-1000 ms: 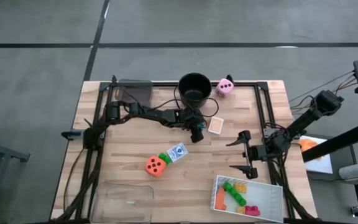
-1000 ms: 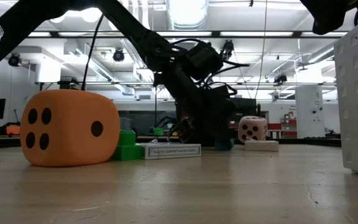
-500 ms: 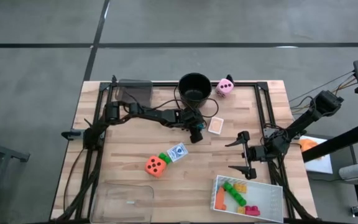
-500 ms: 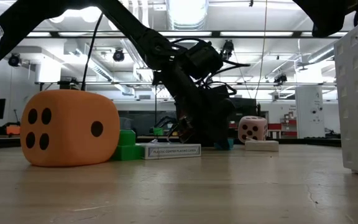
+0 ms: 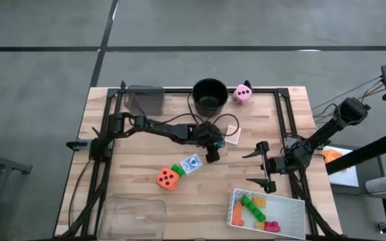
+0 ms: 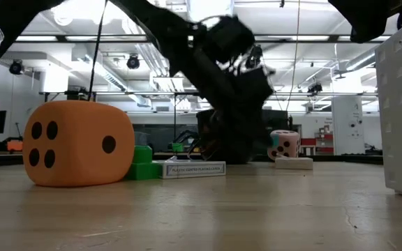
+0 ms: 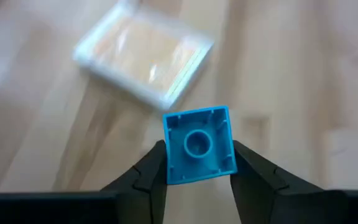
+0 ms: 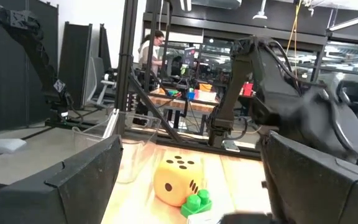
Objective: Pick & Place Toys
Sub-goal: Put the blue game piece into the white bin
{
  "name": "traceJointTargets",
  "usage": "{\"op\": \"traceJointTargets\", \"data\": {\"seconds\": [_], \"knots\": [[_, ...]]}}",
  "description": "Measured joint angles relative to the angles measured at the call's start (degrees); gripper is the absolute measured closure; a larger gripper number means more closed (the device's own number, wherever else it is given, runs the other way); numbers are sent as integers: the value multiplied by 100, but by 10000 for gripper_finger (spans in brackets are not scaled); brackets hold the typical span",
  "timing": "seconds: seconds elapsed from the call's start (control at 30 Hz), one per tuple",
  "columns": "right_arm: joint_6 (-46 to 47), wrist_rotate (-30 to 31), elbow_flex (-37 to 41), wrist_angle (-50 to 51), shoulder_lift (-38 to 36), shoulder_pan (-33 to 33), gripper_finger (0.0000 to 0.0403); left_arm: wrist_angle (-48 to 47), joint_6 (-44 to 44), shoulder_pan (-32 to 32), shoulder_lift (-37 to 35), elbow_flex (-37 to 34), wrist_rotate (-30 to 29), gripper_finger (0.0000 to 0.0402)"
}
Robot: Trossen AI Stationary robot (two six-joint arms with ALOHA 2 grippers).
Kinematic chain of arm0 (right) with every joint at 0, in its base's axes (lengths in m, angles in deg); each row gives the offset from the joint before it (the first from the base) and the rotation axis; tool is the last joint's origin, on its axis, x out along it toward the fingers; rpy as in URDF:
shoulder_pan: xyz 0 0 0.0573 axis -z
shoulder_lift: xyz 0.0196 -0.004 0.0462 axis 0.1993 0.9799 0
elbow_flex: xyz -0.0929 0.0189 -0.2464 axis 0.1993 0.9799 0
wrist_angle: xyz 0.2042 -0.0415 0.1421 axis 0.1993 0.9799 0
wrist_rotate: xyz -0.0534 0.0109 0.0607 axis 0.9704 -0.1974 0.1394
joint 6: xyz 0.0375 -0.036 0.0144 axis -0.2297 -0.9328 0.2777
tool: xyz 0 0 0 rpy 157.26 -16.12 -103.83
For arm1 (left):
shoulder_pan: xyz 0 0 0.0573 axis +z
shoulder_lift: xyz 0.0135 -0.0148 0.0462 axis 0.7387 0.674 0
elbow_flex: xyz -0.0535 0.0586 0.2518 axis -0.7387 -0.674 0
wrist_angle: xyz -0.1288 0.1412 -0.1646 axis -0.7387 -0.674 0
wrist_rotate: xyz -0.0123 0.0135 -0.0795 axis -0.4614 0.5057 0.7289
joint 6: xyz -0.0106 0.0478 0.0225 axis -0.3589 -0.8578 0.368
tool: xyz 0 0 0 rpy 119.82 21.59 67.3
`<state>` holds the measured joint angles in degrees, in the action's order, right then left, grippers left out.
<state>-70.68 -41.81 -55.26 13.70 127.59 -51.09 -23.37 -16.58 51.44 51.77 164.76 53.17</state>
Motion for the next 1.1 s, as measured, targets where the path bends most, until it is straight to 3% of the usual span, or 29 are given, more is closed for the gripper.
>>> {"op": "traceJointTargets", "data": {"seconds": [0.5,0.77,0.93,1.1], "knots": [[-105,-1,11,-12,-145,0,16,556,-352,-1173,-1265,-603,34,269],[-258,0,11,-197,-157,4,16,1684,-487,-1692,-1415,-735,908,269],[-260,48,11,-216,-153,4,16,2032,-499,-1745,-1391,-698,1075,269],[-260,160,11,-219,-153,7,16,2471,-415,-1745,-1370,-698,1603,269]]}}
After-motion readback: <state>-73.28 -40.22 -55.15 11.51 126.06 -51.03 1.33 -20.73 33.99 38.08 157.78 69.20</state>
